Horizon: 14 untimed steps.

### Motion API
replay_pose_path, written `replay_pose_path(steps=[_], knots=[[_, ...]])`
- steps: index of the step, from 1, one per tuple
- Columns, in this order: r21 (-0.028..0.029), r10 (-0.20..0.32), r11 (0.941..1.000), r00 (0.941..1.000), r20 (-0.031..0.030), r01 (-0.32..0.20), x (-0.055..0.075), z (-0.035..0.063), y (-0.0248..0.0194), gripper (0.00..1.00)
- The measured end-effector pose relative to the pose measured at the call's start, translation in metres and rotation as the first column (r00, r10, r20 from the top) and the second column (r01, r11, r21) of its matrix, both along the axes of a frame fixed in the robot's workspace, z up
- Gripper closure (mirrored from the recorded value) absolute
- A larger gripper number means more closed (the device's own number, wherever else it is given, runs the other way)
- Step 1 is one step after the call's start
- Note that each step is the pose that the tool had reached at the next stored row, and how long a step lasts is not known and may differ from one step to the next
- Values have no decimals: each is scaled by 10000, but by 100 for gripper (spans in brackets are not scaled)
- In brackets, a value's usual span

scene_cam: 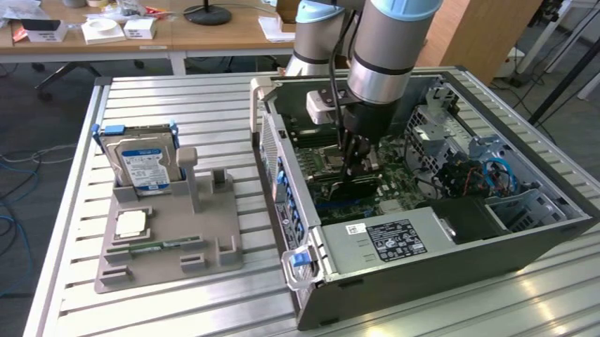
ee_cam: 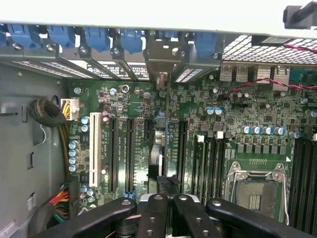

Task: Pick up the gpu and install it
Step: 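Press down on the gpu until it lock into place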

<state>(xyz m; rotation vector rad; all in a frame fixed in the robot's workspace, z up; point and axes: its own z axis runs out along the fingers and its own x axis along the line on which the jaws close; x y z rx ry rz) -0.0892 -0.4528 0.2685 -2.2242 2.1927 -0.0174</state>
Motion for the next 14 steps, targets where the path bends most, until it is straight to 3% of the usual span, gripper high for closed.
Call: replay_pose_path(steps=[14], knots=[[0, 0, 10000, 10000, 0, 0, -1, -19, 0, 90]])
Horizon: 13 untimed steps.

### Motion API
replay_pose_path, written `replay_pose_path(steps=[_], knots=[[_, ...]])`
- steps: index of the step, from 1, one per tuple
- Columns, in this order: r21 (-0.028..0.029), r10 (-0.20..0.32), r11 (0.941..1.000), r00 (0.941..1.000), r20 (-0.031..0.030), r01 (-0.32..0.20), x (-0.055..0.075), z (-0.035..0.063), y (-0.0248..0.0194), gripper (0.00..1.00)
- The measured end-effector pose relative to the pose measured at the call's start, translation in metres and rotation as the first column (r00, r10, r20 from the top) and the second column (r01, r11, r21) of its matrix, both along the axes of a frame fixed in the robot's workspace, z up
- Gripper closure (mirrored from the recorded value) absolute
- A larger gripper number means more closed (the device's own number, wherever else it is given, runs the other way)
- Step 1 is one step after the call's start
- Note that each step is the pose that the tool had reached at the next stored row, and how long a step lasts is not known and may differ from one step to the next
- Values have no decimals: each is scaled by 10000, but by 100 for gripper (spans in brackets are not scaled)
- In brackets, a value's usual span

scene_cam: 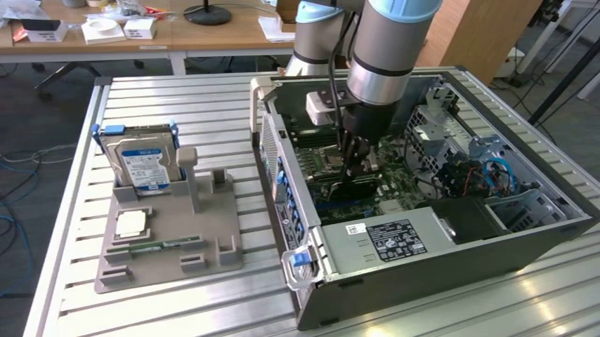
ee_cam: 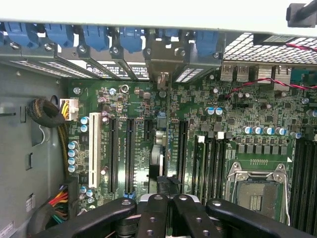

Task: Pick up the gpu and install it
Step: 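Press down on the gpu until it lock into place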

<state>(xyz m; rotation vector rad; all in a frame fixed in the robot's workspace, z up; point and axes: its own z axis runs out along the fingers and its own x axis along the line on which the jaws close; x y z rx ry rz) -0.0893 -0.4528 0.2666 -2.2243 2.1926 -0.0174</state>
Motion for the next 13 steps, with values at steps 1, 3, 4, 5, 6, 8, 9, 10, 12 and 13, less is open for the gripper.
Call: replay_pose_path(steps=[1, 3, 4, 5, 6, 8, 9, 10, 12, 13], knots=[[0, 0, 10000, 10000, 0, 0, 0, 0, 0, 90], [-1, -1, 10000, 10000, 0, 1, 0, 0, 0, 90], [0, 0, 10000, 10000, 0, 0, 0, 0, 0, 90], [0, 0, 10000, 10000, 0, 0, 0, 0, 0, 90], [0, 0, 10000, 10000, 0, 0, -1, -5, 0, 90], [-2, 0, 10000, 10000, 0, 0, -3, -8, 0, 90], [-3, 1, 10000, 10000, -1, -1, -3, -8, 0, 90], [-2, 0, 10000, 10000, -1, 0, -3, -8, 0, 90], [0, -1, 10000, 10000, 0, 1, -3, -9, 0, 90], [0, 0, 10000, 10000, 1, 0, -4, -12, 0, 90]])
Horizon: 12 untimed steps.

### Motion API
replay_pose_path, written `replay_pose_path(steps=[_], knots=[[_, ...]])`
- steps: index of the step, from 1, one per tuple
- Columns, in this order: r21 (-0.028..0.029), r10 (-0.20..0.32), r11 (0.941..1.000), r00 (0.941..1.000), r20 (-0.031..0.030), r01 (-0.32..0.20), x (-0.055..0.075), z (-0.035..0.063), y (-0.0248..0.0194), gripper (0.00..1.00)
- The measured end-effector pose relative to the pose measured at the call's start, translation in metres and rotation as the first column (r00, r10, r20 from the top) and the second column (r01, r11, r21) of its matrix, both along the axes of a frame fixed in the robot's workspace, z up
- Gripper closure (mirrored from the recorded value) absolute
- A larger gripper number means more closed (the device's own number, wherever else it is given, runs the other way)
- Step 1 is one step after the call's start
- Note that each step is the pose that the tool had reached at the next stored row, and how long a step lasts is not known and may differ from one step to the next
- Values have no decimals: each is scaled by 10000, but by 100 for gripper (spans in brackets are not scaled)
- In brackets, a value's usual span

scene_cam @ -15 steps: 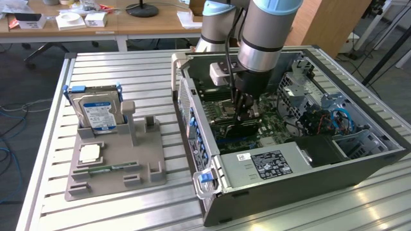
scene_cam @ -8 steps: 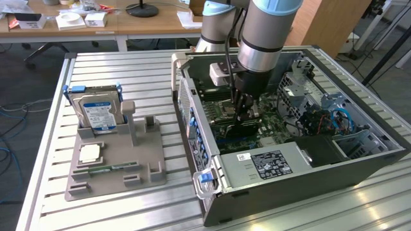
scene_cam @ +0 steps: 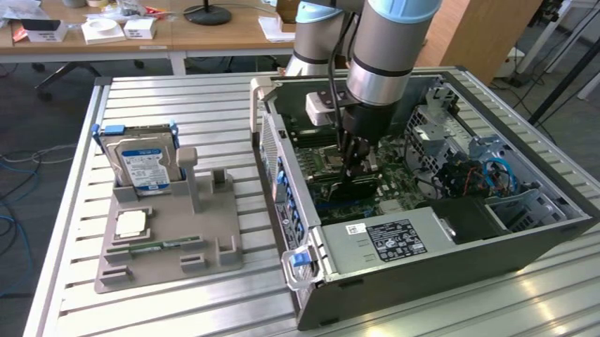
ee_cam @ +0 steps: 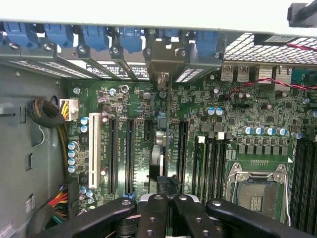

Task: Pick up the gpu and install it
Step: 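Press down on the gpu until it lock into place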

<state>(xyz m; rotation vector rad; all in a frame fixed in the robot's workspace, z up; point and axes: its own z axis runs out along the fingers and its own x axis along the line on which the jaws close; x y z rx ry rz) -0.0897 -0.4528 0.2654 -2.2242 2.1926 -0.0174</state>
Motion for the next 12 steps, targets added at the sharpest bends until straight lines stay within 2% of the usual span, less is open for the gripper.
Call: replay_pose_path(steps=[12], knots=[[-2, 0, 10000, 10000, -1, 0, -3, -12, 0, 90]])
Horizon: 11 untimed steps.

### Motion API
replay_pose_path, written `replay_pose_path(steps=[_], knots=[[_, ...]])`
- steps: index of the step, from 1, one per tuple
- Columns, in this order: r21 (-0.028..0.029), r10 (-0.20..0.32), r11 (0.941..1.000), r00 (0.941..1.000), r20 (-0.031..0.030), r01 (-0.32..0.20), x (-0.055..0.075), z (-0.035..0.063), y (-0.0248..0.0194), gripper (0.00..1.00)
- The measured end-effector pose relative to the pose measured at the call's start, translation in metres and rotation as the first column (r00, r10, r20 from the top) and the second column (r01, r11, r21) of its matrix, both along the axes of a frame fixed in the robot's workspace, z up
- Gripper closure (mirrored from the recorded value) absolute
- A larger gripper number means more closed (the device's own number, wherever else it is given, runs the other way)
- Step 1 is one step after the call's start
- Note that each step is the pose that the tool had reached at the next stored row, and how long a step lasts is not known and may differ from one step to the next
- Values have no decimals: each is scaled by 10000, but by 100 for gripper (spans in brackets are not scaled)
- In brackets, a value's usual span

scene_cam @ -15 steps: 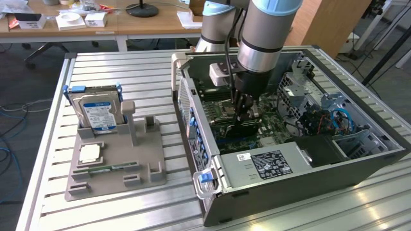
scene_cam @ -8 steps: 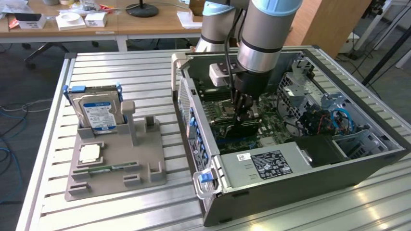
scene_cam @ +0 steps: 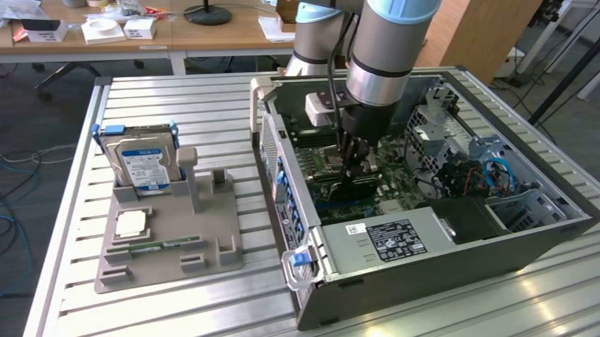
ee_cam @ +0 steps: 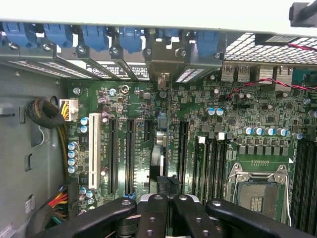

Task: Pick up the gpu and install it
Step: 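Press down on the gpu until it lock into place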

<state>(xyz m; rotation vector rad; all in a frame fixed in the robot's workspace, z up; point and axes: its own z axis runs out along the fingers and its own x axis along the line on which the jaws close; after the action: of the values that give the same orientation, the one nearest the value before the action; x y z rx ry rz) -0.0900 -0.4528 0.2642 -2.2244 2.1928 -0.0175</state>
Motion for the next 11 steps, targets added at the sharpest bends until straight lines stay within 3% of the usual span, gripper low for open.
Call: replay_pose_path(steps=[4, 11], knots=[[22, 0, 10000, 10000, 11, 0, 1, -17, 2, 90], [3, -1, 10000, 10000, 1, 1, 0, -12, 0, 90]])
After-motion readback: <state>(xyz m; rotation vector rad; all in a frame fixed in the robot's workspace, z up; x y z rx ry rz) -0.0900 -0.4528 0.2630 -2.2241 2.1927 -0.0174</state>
